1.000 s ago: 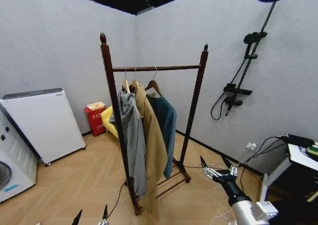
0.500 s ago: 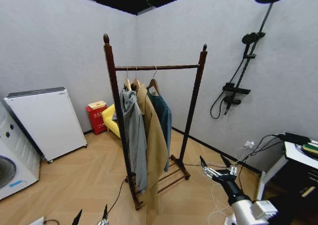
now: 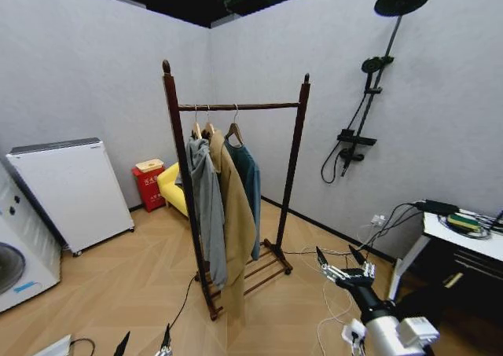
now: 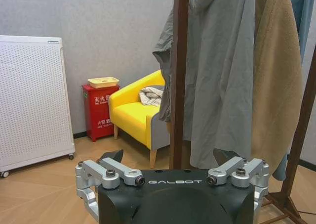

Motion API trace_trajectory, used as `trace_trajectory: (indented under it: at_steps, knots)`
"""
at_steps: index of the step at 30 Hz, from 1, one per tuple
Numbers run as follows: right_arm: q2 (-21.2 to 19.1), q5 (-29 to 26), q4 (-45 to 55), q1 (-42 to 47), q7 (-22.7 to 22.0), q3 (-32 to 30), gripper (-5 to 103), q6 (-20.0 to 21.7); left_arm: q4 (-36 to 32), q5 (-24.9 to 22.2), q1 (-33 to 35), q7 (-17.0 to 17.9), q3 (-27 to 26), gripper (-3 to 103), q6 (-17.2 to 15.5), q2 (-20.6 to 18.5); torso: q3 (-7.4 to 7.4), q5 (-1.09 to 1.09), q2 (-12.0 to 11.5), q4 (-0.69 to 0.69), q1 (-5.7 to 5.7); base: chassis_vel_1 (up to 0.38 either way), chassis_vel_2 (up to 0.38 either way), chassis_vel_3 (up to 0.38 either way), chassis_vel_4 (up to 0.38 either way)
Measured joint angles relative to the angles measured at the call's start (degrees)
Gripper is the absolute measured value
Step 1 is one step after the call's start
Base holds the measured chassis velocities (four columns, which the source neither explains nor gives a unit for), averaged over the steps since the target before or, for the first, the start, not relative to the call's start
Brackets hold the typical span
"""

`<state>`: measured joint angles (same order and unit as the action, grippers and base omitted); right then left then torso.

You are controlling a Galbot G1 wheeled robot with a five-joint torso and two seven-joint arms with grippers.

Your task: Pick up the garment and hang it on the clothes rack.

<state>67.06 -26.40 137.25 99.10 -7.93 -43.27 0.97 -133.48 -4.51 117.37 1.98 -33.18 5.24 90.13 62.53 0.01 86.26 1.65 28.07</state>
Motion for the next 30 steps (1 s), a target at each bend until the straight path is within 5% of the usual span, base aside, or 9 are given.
trace_trajectory:
  at_steps: [30]
  knots:
    - [0.0, 0.0, 0.0, 0.0, 0.0, 0.0, 100, 0.0, 0.0, 0.0, 0.0, 0.0, 0.0, 100, 0.0, 0.0, -0.02, -0.01, 0.0, 0.02, -0.05, -0.095, -0.102, -0.098, -0.096]
